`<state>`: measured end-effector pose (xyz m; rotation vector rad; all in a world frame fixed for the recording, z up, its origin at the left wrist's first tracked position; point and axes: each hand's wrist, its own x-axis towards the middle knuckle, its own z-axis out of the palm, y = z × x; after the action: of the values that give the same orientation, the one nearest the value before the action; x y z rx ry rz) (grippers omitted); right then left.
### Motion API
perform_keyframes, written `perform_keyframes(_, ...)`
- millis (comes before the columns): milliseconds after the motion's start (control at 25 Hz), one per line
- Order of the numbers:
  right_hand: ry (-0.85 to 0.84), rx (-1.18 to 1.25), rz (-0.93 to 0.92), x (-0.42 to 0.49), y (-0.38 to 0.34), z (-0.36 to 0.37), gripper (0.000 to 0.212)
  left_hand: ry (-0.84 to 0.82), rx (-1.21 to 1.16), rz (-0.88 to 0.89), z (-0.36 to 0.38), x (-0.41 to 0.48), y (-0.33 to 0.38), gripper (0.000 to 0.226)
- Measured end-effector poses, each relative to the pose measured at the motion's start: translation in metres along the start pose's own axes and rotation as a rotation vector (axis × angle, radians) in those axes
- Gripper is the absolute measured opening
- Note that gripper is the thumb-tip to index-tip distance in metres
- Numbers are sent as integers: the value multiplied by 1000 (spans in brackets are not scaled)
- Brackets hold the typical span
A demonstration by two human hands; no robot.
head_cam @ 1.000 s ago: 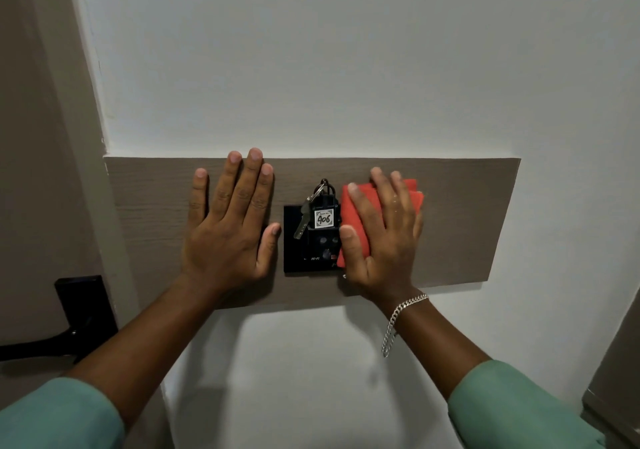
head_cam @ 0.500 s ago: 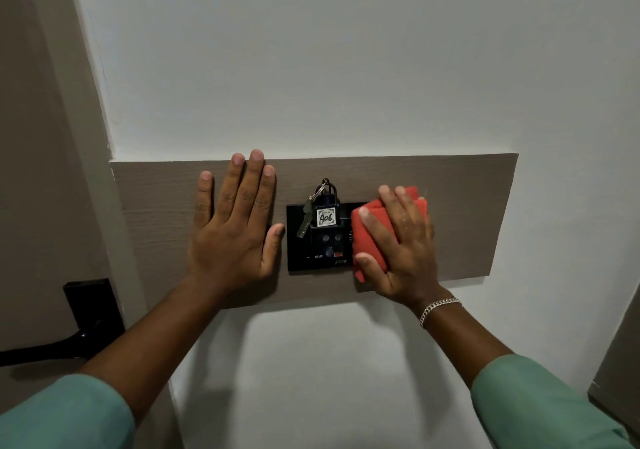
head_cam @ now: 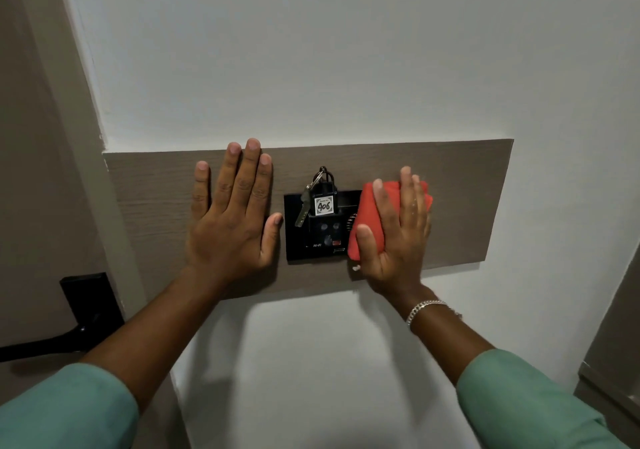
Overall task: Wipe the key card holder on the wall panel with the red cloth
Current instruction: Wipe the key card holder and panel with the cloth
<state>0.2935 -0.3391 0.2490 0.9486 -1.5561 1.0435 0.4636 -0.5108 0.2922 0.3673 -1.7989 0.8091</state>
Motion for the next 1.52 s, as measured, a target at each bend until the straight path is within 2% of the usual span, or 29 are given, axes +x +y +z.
perform_keyframes(40, 36, 21, 84, 4, -17, 7, 57, -1, -2, 1, 0, 0, 0, 74)
perform_keyframes(80, 45, 31, 80, 6, -27, 10, 56, -4, -2, 1, 0, 0, -1, 74)
perform_keyframes(240, -70, -58, -382, 3, 15, -4, 55, -9, 0, 3, -1, 1, -2, 74)
perform_keyframes(280, -87, -65, -390, 2, 26, -8, 55, -7, 0, 3, 0, 1, -1, 74)
perform_keyframes(320, -67, -49, -309, 1, 28, -7, 55, -6, 1, 3, 0, 1, -1, 74)
perform_keyframes(440, 88, 55, 141, 2, -13, 12, 56, -9, -4, -1, 1, 0, -1, 75)
perform_keyframes(480, 103, 62, 185, 2, -26, 17, 57, -12, -2, 1, 2, 0, -2, 75)
perform_keyframes(640, -1, -16, -103, -25, -3, 12, 59, -5, -3, 2, 2, 0, -3, 76)
perform_keyframes(720, 13, -9, -28, -31, 8, 6, 59, 9, 5, 8, 3, 0, -2, 76)
perform_keyframes(840, 159, 78, 252, -11, -22, 18, 57, 4, -10, 7, 3, 1, -3, 76)
perform_keyframes(880, 169, 99, 251, -4, -32, 21, 56, 4, -8, 6, 3, 1, -3, 76)
perform_keyframes(920, 144, 96, 170, -2, -33, 22, 55, 3, -4, 5, 3, 1, -3, 76)
perform_keyframes(1080, -57, -28, -362, -18, 18, -2, 51, -5, -6, 2, 2, 1, -2, 76)
perform_keyframes(1120, -81, -32, -380, -15, 29, -6, 51, -5, -4, 0, 1, 1, -1, 76)
perform_keyframes(1160, -77, -4, -317, -10, 31, -6, 52, -6, -3, -1, 1, 1, -1, 76)
perform_keyframes(1240, 3, 97, -72, 6, 10, 2, 55, -8, -5, -1, 2, 1, -2, 76)
perform_keyframes(1280, 46, 131, -2, 12, -5, 7, 55, -9, -7, -2, 2, 1, -2, 76)
perform_keyframes(1320, 65, 136, -13, 16, -16, 11, 55, -9, -7, -3, 2, 0, -2, 76)
perform_keyframes(1400, 17, 107, -203, 16, -14, 10, 53, -7, -2, 0, 3, 0, -2, 76)
perform_keyframes(1520, -97, 18, -525, 19, 27, -10, 52, -9, -9, -3, 2, 1, -3, 76)
